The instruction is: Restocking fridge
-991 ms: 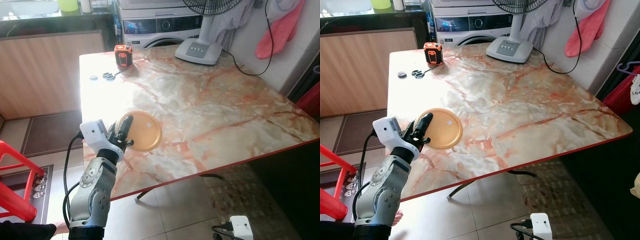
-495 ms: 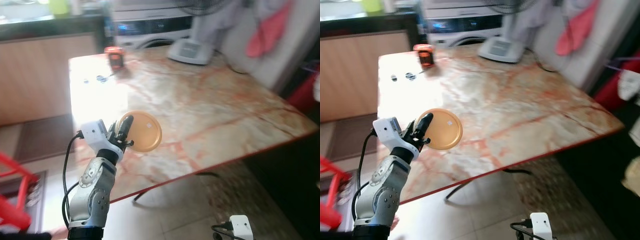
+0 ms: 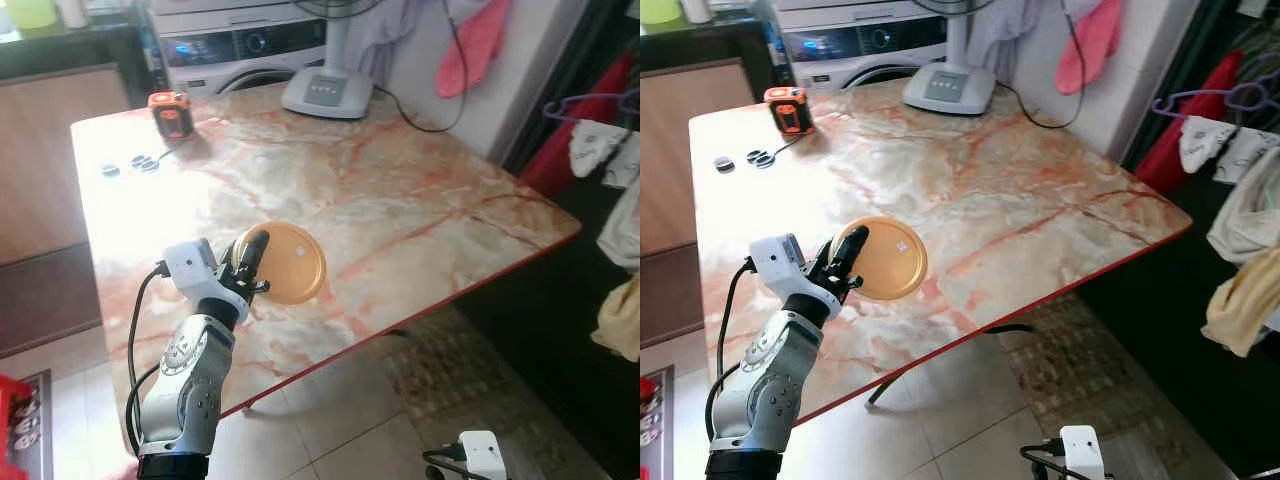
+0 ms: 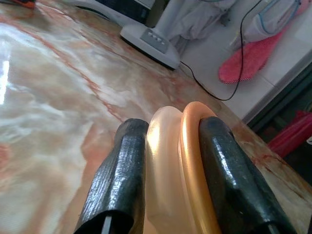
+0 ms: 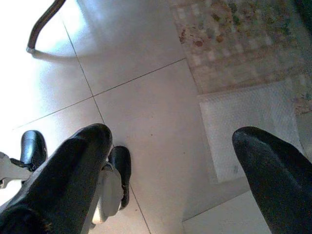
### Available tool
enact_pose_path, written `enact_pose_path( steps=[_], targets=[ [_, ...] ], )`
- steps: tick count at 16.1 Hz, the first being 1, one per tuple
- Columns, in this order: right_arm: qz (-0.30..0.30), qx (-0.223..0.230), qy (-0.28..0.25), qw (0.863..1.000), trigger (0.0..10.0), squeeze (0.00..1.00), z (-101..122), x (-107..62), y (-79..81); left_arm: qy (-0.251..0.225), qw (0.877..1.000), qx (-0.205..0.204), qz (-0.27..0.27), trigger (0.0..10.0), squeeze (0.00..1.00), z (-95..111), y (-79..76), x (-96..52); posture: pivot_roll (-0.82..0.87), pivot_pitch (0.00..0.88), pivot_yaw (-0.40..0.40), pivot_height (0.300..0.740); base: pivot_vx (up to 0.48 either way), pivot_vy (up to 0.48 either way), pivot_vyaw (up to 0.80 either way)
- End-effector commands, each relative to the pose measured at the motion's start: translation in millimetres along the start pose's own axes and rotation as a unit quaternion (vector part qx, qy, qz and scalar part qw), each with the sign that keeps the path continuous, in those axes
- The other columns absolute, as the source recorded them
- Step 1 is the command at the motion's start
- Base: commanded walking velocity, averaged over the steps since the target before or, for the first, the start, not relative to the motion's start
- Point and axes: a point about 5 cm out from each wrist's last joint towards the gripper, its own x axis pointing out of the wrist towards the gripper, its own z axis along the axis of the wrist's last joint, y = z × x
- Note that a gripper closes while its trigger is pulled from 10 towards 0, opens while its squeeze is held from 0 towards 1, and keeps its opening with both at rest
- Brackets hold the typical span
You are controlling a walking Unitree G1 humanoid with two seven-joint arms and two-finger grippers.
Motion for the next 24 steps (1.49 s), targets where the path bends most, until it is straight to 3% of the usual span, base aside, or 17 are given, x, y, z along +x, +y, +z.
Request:
enact_pose_path(
  steps=[1, 15, 18, 24],
  targets=[
    [0.000, 0.000, 0.003, 1.000, 10.0, 0.00, -1.1, -0.5, -1.4, -0.006, 1.000, 0.008, -0.010, 10.0, 0.00, 2.4, -4.4, 1.6, -0.08, 0.031, -0.046, 0.740, 0.000, 0.000, -0.77],
    [0.002, 0.001, 0.004, 1.000, 10.0, 0.00, -0.9, -0.3, -0.8, -0.003, 1.000, 0.009, -0.013, 10.0, 0.00, 1.8, -6.1, 2.2, -0.07, 0.031, -0.045, 0.740, 0.000, 0.000, -0.77],
    [0.002, 0.002, 0.003, 1.000, 10.0, 0.00, -0.9, -0.2, -0.7, -0.002, 1.000, 0.008, -0.012, 10.0, 0.00, 2.0, -5.6, 2.5, -0.07, 0.031, -0.045, 0.740, 0.000, 0.450, -0.77],
    [0.002, 0.001, 0.003, 1.000, 10.0, 0.00, -0.7, -0.2, -0.4, -0.001, 1.000, 0.016, -0.019, 10.0, 0.00, 1.2, -7.5, 2.7, -0.07, 0.031, -0.044, 0.740, 0.000, 0.000, -0.77]
  ],
)
